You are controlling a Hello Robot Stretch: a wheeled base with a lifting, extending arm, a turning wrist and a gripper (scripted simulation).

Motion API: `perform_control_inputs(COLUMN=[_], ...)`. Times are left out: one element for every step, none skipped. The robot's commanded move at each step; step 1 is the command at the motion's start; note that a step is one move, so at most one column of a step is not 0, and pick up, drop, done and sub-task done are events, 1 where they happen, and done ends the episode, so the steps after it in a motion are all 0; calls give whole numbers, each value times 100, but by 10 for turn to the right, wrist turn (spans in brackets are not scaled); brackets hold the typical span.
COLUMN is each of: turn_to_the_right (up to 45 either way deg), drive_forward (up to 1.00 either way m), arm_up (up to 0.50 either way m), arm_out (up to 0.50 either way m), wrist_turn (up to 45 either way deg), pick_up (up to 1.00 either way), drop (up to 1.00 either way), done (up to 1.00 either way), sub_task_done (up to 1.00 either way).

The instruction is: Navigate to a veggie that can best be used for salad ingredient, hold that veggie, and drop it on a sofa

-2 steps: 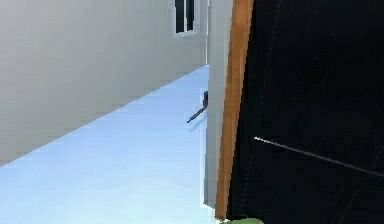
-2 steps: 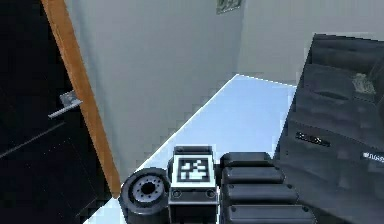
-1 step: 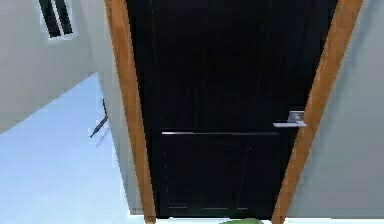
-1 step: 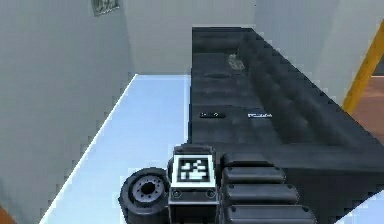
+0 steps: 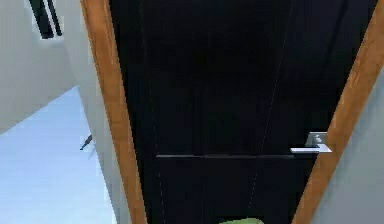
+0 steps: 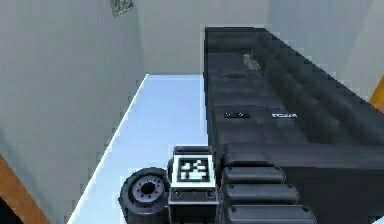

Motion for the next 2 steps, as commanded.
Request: perform_control_inputs(turn_to_the_right=[450,120], drive_forward=[0,0], arm_up=[0,0], arm_out=[0,0], wrist_turn=[0,0], pick_up=[0,0], drop=[0,0], done=[0,0], sub_task_done=[0,0])
